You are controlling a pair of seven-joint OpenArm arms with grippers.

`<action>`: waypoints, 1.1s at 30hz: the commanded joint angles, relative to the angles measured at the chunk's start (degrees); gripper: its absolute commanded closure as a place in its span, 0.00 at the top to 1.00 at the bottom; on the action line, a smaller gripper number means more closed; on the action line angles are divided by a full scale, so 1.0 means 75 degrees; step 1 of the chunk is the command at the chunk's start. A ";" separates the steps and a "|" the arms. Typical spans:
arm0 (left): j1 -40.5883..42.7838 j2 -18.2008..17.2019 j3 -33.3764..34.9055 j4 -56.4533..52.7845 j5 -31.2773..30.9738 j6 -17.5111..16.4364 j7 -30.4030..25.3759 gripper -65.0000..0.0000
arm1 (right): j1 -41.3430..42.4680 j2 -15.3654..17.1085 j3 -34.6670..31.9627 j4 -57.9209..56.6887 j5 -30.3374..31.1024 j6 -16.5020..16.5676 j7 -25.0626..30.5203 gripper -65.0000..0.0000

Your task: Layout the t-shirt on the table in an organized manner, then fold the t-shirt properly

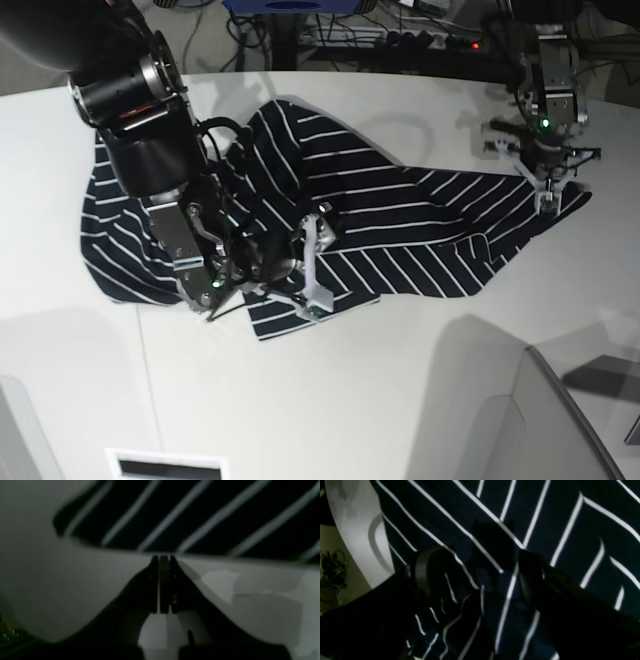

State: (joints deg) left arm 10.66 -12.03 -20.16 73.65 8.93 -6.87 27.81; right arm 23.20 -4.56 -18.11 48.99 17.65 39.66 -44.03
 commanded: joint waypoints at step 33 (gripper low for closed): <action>-0.1321 -0.0019 0.0983 -0.1151 0.0034 0.0067 -0.0092 0.00 | 0.0429 -0.0313 0.0041 -0.0642 0.0067 0.0045 0.0426 0.12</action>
State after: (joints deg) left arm 0.78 -11.79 -12.80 64.82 9.23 -5.96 26.04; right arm 24.60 -6.48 -17.93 43.11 17.19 39.53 -41.56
